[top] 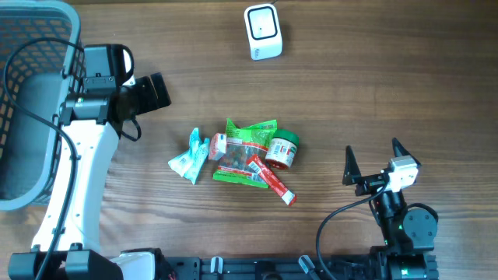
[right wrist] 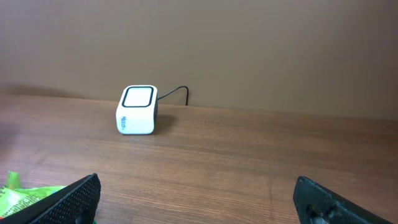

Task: Scan the item barcode
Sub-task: 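Lift the left gripper back toward the basket, then reach the right gripper over the green-lid jar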

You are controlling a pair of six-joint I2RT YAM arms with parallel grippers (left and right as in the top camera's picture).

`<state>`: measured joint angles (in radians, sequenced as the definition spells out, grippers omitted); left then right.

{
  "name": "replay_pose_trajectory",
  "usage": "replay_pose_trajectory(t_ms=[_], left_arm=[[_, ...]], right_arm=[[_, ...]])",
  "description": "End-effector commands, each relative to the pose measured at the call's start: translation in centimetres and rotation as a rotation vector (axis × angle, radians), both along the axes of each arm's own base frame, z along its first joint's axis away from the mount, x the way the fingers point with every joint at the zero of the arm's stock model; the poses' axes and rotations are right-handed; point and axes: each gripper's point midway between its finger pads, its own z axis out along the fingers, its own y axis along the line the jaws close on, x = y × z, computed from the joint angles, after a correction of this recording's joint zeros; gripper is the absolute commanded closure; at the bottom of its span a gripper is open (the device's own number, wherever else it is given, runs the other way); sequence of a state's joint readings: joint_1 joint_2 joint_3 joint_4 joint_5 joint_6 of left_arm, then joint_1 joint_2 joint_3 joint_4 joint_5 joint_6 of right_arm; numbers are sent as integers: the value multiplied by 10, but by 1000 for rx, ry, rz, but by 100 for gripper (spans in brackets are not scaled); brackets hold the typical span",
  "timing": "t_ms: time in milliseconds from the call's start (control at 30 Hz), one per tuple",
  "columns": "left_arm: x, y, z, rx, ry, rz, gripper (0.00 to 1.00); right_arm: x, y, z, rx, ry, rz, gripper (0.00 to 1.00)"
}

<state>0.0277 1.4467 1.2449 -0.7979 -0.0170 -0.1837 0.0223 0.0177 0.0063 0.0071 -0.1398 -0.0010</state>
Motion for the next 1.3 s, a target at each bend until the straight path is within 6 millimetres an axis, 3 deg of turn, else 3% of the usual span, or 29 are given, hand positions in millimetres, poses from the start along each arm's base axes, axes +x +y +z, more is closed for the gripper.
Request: replay_pose_trajectory(t_ms=[0,367,500,700,867,1033,1100,1200,1267], left_arm=[[3,3,10,17,-25,-9,0],[3,3,10,17,-25,-9,0],[3,3,10,17,-25,-9,0],[3,3,10,17,-25,-9,0],[3,3,10,17,-25,-9,0],[3,3,10,17,-25,-9,0],[3,3,10,17,-25,-9,0],[3,3,10,17,-25,-9,0],[3,3,10,17,-25,-9,0]], right_arm=[[-1,2,1,56,3,16,0],[0,2,-1,93,18,11,0],[-5,2,-1,112,110,6,0],[-10,1,82,137,281,-13,0],[6,14,110,197,660,23,0],[31,47,101,388,1018,124,0],[43,59,76,413,1130,182,1],[42,57,25,456,1355,75,12],[42,66,-2,423,1455,70,15]])
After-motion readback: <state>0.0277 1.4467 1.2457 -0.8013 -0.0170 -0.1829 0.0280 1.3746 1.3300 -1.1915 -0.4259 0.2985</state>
